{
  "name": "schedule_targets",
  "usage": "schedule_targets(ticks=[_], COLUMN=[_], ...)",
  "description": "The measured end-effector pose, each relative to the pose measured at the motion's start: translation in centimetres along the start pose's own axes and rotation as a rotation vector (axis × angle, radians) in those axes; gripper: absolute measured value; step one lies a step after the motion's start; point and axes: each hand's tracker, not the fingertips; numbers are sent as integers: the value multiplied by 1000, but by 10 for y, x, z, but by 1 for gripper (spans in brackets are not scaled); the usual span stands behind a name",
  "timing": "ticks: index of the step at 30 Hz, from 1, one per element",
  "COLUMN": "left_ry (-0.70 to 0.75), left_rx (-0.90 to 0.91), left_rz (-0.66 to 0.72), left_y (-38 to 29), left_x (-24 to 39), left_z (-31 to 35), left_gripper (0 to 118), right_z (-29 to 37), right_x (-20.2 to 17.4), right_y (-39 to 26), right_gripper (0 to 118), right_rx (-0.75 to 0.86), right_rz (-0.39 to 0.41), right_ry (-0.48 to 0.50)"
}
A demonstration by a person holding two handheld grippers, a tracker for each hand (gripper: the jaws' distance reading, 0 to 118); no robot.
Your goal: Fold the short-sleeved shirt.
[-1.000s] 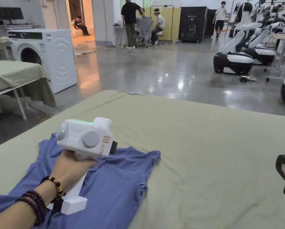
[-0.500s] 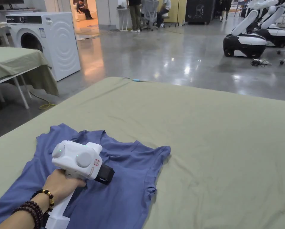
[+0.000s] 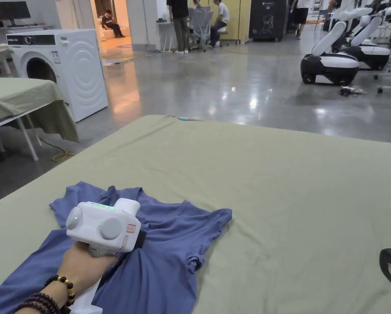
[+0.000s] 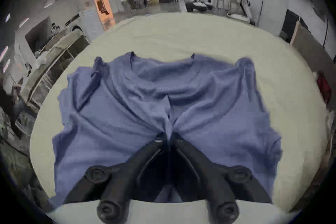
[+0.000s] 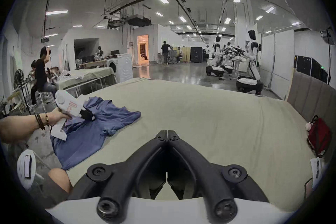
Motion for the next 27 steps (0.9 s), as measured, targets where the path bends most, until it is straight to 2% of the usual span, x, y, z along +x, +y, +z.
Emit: schedule_targets(ticks=[3,5,7,9,12,16,19,22,25,27], left_ry=[-67,-109,-144,-246,-443,-580,-735,-830,-977,-960], left_rx=[83,98,149,211,297,310,302,293,282,233], left_rz=[57,18,-89,-137,-180,-400,-544,-664,-712,-725], left_y=[16,37,51,69,102,135,141,140,130,116], left_x=[9,15,46,81,160,297,401,495,563,602], left_z=[27,37,53,66,84,100,112,115,111,97], left_gripper=[0,0,0,0,0,0,0,0,0,0], right_z=[6,12,22,33,55,91,112,128,143,147], right_x=[4,6,11,18,35,62,85,110,133,146], right_y=[1,1,2,2,0,-4,-9,-14,-18,-19], right_gripper=[2,2,2,2,2,2,2,2,2,2], right_rx=[-2,3,9,19,31,52,61,65,87,82], right_rz=[-1,-2,-2,-8,-24,-61,-72,-103,-150,-169], right_ry=[1,-1,0,-10,-52,-136,-212,-267,-346,-372])
